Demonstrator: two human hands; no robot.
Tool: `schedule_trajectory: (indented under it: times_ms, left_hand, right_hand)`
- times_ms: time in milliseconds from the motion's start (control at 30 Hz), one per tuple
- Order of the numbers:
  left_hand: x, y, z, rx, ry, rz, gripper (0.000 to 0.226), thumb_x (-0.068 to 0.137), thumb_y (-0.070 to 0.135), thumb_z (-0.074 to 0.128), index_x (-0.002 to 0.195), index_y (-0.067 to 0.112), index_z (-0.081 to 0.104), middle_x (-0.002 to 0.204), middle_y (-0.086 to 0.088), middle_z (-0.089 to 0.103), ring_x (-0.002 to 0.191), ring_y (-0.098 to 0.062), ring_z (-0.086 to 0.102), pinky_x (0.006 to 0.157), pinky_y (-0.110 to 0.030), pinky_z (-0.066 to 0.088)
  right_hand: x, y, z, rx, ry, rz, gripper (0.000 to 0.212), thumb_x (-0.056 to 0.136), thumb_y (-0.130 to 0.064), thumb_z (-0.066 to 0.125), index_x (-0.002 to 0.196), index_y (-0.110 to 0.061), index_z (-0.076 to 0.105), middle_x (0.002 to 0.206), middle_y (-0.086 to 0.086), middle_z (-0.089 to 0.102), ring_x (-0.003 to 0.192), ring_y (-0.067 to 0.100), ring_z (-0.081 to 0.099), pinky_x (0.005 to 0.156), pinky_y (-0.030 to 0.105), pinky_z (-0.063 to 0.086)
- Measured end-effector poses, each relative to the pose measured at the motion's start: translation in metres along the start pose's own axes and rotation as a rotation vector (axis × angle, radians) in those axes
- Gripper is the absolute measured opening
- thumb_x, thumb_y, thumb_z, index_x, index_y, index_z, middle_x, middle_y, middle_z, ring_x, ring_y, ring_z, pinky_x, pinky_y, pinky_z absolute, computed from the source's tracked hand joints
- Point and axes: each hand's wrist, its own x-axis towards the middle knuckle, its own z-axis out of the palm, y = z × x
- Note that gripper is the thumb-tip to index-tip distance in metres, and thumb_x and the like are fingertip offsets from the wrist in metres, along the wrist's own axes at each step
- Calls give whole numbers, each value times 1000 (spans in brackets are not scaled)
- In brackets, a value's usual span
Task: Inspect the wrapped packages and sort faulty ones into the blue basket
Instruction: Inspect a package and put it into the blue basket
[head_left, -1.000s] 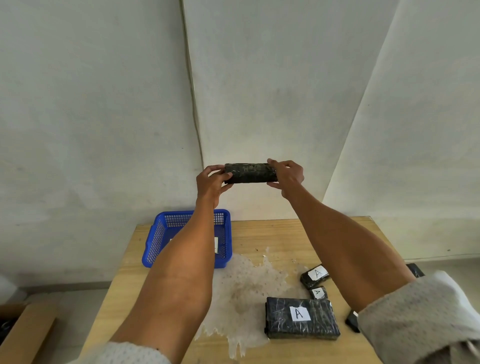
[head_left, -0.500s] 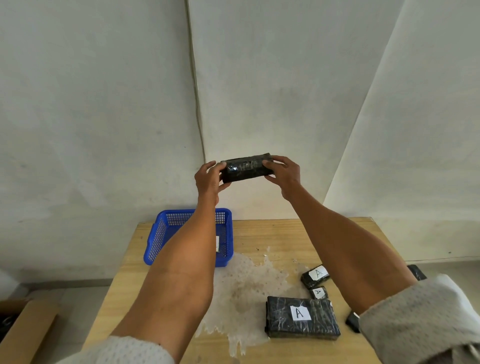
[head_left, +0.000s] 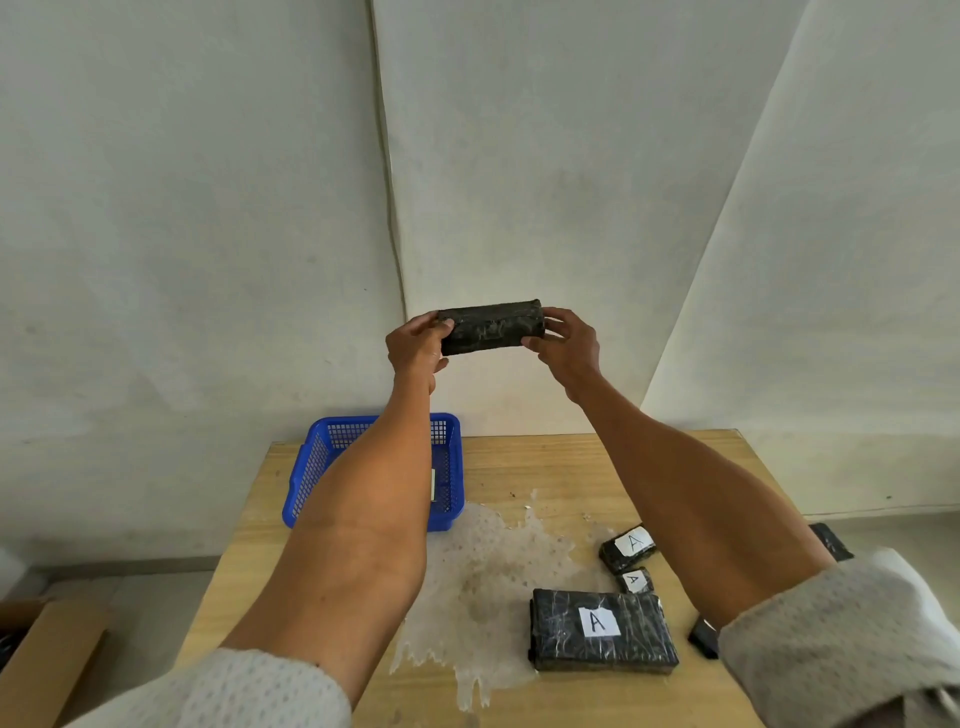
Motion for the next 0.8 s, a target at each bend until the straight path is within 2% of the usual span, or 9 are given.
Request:
schedule_trajectory:
  times_ms: [100,167,233,333,567,667,733,800]
  left_hand:
    - [5,-3,-2,-90,-29,-42,30,82,-3,75,101,20,75,121,-16,68,103,-30,70,69,-33,62]
    - [3,-5,-2,-145,-27,-39,29,81,-5,74,99,18,75,121,-18,67,105,-31,69,70,-30,62]
    - [0,-7,-1,-175,-46,-14,30,81,-4,76,106,13,74,119,-17,68,107,-30,69,72,-27,61]
    - [-3,-14,-3,-164,-111,58,43,78,-7,77,119,6,71,111,-18,72,105,-27,70,78,-28,60]
    - [-6,-19,-9,-54,-63,179,45,77,-5,78,119,8,71,108,-13,74,101,-25,72,84,-38,61]
    - [-7,-17,-9,-71,-49,163,40,78,-1,80,116,8,73,107,-12,75,101,-24,72,83,-37,61]
    - [-10,-11,-8,-124,-13,130,31,79,6,81,109,6,74,103,-12,75,100,-24,72,80,-37,62]
    - [-11,-6,-6,-151,38,123,24,79,8,82,103,6,76,99,-12,75,97,-24,72,77,-36,63]
  right_hand:
    - [2,0,1,84,-2,74,41,81,-4,80,119,-17,69,123,4,67,102,24,71,83,37,61]
    - [4,-2,3,166,30,129,28,84,-15,81,110,-14,73,110,8,72,97,29,71,77,33,62]
    - [3,-9,6,175,120,182,18,83,-28,83,93,-17,74,97,8,73,86,27,72,67,25,60]
    - [3,-16,9,141,230,214,20,82,-34,83,80,-20,69,87,4,69,87,29,73,58,22,59]
    - [1,-20,16,121,256,210,19,85,-29,81,77,-18,67,80,1,63,93,29,72,71,34,64]
    - [1,-17,18,106,250,177,18,85,-29,80,79,-19,67,81,0,65,84,25,72,76,37,64]
    - [0,-16,18,109,205,149,18,83,-29,82,87,-17,68,86,1,70,78,20,72,80,36,63]
    - [0,-13,18,152,127,118,23,80,-21,86,93,-14,67,96,8,73,89,23,73,83,35,63]
